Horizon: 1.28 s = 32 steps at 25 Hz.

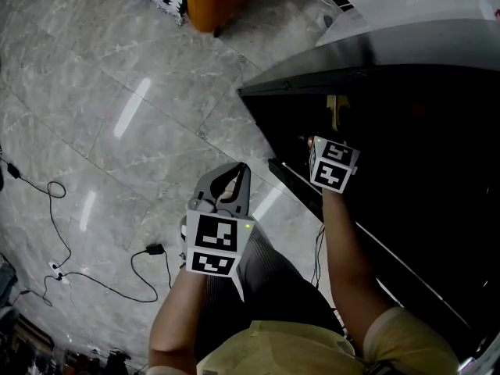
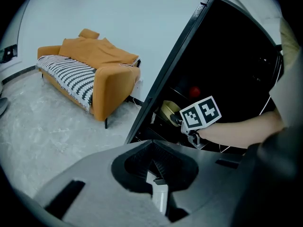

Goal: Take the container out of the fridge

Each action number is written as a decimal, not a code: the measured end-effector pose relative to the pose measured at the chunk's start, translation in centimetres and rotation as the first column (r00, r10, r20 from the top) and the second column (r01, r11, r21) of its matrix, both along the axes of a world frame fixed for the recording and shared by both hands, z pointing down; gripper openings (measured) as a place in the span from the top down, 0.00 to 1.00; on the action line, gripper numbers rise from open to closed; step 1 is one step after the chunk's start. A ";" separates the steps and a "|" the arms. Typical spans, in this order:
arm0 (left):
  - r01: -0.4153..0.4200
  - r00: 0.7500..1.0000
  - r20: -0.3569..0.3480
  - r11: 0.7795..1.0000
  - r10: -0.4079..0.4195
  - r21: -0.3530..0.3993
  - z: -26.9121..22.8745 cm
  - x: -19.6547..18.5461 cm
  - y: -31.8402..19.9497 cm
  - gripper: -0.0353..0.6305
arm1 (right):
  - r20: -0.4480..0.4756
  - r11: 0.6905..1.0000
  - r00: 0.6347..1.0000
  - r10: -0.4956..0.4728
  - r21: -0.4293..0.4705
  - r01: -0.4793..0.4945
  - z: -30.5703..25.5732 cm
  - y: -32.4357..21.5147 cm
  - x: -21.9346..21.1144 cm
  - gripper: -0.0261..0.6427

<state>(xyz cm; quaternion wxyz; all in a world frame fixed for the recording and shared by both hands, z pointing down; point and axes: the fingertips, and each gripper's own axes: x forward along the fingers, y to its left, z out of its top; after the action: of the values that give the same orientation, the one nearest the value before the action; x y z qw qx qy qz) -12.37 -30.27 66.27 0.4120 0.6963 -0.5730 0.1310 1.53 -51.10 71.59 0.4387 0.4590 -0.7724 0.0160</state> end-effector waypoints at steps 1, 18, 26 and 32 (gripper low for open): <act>0.003 1.000 -0.001 1.000 -0.003 -0.001 0.1 -0.1 0.0 0.91 | -0.012 1.000 1.000 -0.009 -0.006 0.009 0.0 0.0 -0.1 0.82; 0.013 1.000 0.019 0.999 -0.013 0.034 -1.3 -1.7 0.8 0.91 | 0.049 0.995 0.998 -0.045 -0.090 0.049 -1.0 3.7 -1.2 0.89; 0.032 0.999 0.042 0.998 -0.034 0.049 -3.3 -2.1 4.0 0.91 | 0.094 0.991 0.992 -0.081 -0.100 0.090 -3.0 8.8 -2.4 0.90; 0.043 0.997 0.064 0.999 -0.045 0.031 -4.0 -2.0 7.3 0.91 | 0.127 0.988 0.987 -0.100 -0.106 0.113 -4.3 12.4 -3.0 0.90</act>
<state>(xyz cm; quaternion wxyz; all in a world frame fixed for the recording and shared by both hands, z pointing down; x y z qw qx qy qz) -14.39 -23.01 62.28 0.3854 0.6848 -0.6033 0.1359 -1.43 -38.70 67.25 0.4167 0.3897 -0.8188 0.0641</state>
